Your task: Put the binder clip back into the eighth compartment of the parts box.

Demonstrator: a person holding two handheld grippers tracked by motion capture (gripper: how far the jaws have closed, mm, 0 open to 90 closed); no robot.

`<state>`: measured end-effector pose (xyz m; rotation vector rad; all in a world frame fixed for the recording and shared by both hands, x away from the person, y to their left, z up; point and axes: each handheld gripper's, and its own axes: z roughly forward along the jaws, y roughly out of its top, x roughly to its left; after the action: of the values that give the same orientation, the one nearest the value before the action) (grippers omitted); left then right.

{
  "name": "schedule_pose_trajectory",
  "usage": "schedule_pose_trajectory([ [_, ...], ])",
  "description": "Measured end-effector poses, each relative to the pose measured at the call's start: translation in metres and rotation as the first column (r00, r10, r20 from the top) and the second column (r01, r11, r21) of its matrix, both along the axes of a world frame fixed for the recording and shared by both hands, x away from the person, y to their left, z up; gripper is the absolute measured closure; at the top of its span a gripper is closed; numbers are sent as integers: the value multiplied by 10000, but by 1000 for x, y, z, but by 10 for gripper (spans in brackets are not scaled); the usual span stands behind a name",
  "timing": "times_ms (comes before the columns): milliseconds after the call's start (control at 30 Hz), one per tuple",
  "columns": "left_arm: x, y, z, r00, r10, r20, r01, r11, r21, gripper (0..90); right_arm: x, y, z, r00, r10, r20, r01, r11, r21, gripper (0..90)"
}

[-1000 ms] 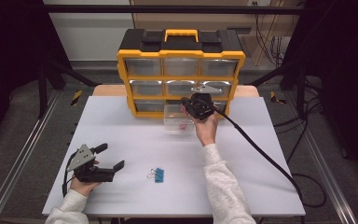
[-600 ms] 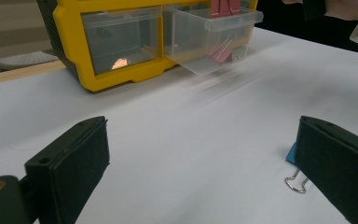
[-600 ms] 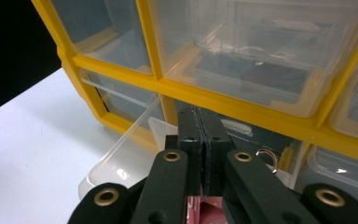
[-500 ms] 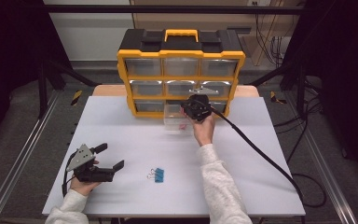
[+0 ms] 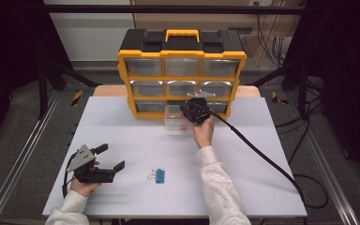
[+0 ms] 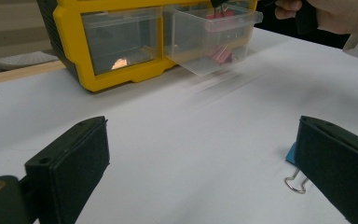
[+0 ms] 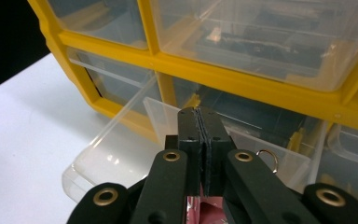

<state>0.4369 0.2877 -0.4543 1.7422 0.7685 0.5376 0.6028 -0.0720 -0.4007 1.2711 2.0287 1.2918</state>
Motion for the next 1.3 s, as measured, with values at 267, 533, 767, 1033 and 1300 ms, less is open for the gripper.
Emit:
schedule_pose_trajectory([
  [267, 0, 0, 0, 10000, 4, -10, -4, 10000, 15, 28, 1, 2, -6, 9997, 37, -234, -38, 10000, -54, 889],
  [533, 0, 0, 0, 10000, 3, -2, -3, 10000, -16, 28, 2, 4, -12, 9982, 3, -597, -15, 9998, -192, 885],
  [767, 0, 0, 0, 10000, 3, -12, -3, 10000, -3, 28, 2, 2, -10, 9975, 74, -706, -94, 9996, -283, 856],
  [1033, 0, 1, 0, 10000, 11, 0, -11, 10000, -3, 28, -12, -4, 8, 9980, 627, 120, -625, 9979, -158, 559],
  [1300, 0, 0, 0, 10000, 21, -4, -21, 10000, 3, 27, -32, -11, 21, 9908, 818, 1075, -850, 9961, 256, 220],
])
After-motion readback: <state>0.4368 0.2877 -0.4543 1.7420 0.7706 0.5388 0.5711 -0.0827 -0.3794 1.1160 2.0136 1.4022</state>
